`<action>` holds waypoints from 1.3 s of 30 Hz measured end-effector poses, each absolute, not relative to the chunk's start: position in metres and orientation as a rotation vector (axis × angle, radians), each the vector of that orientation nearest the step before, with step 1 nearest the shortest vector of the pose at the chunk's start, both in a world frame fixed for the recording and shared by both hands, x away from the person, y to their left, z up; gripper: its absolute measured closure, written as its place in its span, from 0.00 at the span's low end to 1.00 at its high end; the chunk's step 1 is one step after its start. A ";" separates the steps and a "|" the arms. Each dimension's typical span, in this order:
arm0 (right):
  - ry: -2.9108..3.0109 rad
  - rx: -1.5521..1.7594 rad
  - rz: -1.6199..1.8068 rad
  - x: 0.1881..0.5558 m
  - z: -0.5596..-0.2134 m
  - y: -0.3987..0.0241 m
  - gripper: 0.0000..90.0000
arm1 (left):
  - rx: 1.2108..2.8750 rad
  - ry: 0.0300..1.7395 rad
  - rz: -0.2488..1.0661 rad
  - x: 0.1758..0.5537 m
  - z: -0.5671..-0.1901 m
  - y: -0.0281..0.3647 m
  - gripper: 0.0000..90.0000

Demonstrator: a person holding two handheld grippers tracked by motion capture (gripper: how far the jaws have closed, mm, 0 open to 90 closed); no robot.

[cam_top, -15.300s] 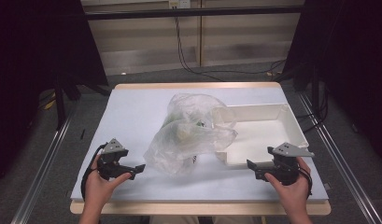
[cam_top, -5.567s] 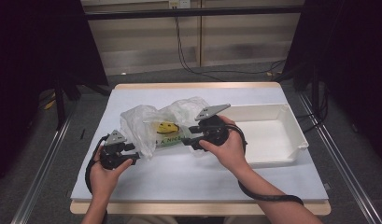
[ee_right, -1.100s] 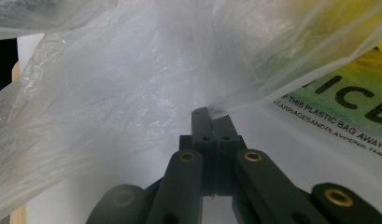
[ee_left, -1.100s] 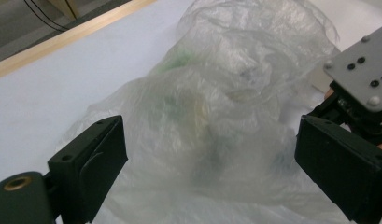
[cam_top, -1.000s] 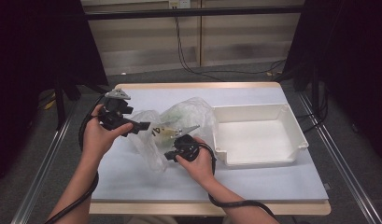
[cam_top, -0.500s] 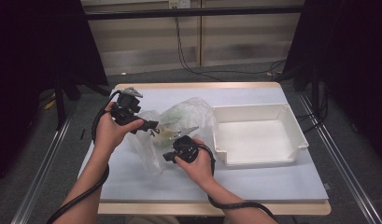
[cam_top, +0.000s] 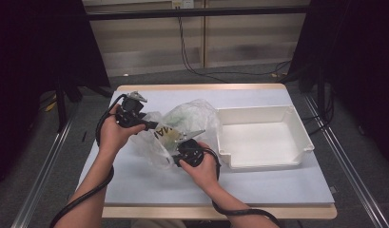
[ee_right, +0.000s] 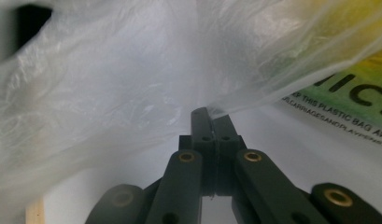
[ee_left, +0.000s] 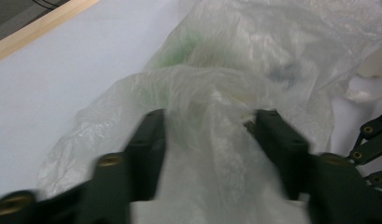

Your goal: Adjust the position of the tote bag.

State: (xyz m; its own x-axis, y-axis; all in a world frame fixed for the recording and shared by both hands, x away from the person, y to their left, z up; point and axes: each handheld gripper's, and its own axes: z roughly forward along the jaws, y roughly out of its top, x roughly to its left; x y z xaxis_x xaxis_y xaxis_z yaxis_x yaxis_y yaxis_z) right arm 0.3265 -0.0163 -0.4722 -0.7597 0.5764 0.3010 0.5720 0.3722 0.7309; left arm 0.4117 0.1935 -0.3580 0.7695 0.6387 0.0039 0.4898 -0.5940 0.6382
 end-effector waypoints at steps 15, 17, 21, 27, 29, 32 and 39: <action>2.666 1.039 1.357 0.306 -0.490 -0.006 1.00 | 2.322 0.850 0.304 0.443 -0.361 0.211 0.88; 2.669 1.048 1.365 0.305 -0.490 -0.006 1.00 | 2.325 0.849 0.310 0.448 -0.364 0.212 0.88; 2.675 1.045 1.359 0.302 -0.490 -0.007 1.00 | 2.313 0.856 0.332 0.456 -0.366 0.215 0.89; 2.674 1.030 1.362 0.296 -0.490 -0.009 1.00 | 2.307 0.860 0.358 0.464 -0.369 0.216 0.89; 2.673 1.019 1.347 0.294 -0.489 -0.012 1.00 | 2.313 0.869 0.343 0.466 -0.369 0.217 0.90; 2.656 1.007 1.346 0.291 -0.485 -0.017 1.00 | 2.303 0.878 0.353 0.468 -0.370 0.218 0.90; 2.651 1.005 1.339 0.289 -0.481 -0.025 0.97 | 2.310 0.888 0.333 0.468 -0.371 0.218 0.90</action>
